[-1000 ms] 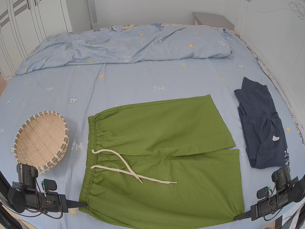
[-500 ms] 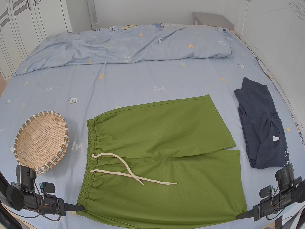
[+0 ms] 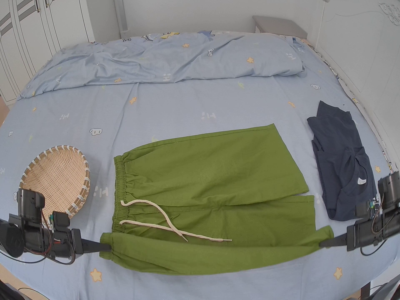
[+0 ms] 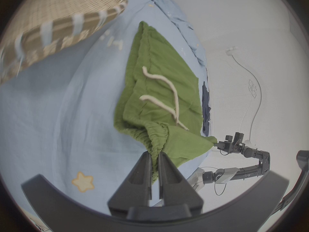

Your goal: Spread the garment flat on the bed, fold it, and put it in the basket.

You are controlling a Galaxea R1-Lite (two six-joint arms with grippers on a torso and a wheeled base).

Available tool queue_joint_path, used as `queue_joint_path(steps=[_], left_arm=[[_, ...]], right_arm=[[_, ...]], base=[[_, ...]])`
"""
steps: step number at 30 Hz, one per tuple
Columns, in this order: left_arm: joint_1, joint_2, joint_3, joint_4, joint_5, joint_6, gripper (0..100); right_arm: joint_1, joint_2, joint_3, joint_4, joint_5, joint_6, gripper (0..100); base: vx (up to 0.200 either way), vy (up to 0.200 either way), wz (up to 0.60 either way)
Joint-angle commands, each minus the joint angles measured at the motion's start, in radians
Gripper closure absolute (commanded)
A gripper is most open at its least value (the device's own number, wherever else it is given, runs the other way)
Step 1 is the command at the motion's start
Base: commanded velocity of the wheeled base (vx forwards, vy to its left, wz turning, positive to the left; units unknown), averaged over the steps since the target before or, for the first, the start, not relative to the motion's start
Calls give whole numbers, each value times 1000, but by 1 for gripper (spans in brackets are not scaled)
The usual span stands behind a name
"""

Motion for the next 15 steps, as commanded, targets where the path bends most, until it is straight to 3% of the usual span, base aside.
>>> queue_joint_path(steps=[1,9,15], left_arm=[[-14,-75,-210,148,-2,-27,100],[-17,-9,-477,236,-8,-33,100],[-22,61,-558,235,-8,-33,100]], right_arm=[[8,-81,-236,150,9,17,100],[20,-10,-529,262,8,38,100],[29,88,-701,335,6,40,100]], base=[[0,0,0],[0,0,0],[0,0,0]])
